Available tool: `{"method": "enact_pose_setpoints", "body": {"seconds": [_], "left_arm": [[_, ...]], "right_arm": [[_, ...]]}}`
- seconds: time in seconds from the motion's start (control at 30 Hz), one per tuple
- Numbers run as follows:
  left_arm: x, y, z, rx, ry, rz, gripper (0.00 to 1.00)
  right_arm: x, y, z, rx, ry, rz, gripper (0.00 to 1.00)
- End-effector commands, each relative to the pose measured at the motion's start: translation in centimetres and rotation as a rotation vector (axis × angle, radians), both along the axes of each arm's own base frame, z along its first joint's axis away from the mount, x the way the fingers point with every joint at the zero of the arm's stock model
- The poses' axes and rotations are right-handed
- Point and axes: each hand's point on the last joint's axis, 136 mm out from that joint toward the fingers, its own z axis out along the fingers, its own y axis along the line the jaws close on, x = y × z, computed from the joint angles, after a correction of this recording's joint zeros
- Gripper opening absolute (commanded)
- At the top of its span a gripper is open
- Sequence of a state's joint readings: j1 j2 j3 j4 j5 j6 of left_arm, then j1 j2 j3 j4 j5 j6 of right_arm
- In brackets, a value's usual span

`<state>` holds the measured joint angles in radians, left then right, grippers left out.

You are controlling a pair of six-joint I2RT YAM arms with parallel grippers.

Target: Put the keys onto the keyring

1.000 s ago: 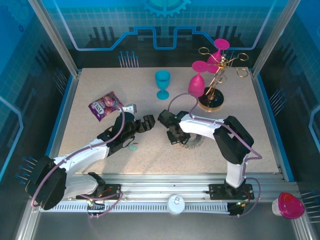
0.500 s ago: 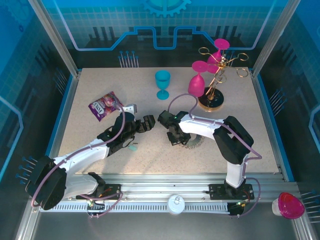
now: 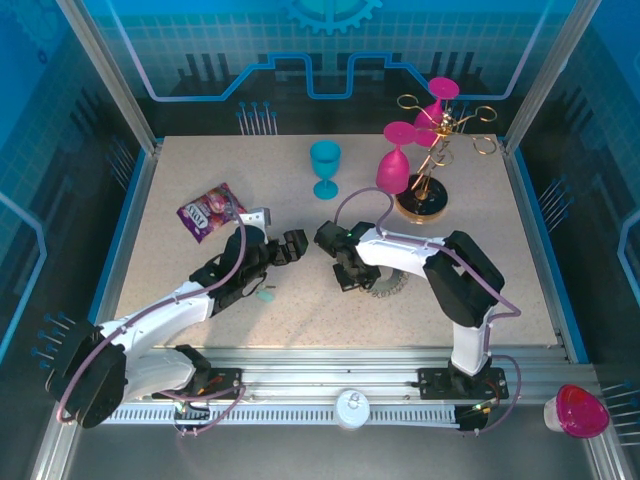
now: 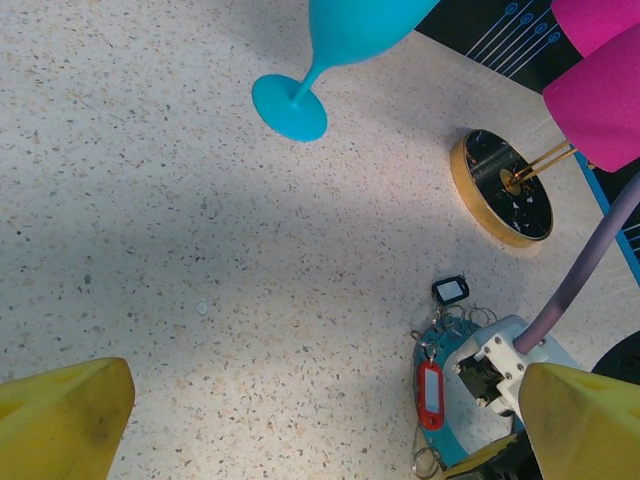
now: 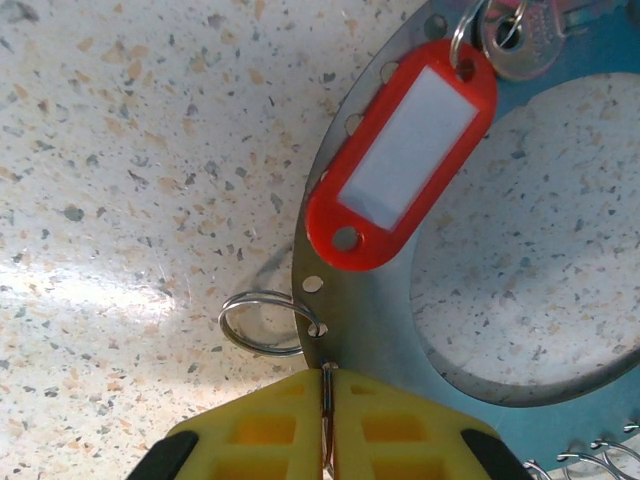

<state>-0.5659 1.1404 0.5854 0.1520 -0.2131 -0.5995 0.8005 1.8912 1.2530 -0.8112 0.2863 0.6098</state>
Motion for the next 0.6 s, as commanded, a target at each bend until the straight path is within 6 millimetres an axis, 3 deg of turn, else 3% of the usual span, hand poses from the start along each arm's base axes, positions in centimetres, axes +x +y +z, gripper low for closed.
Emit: {"method": "enact_pose_setpoints", "body": {"seconds": [0.0, 0.27, 0.43, 0.57], "left_arm": [[-0.4, 0.4, -0.1, 0.025, -0.007, 0.002, 0.99], [-0.4, 0.4, 0.1, 0.029, -0.018, 0.002, 0.99], [-0.2, 0.8, 1.5, 0.092, -0.066, -0.012, 0.99], [-0.1, 0.2, 4.3, 0.169, -0.172, -0.098, 0.99]], "right_arm": [[-0.8, 0.4, -0.3, -0.011, 0.033, 0.014, 0.10], [-0.4, 0.4, 1.0, 0.001, -0.005, 0.016, 0.00], [0.5, 0.8, 4.5, 0.054, -0.099, 0.060, 0.00], [1.2, 1.7, 8.2, 0.138, -0.205, 0.180, 0.00]]}}
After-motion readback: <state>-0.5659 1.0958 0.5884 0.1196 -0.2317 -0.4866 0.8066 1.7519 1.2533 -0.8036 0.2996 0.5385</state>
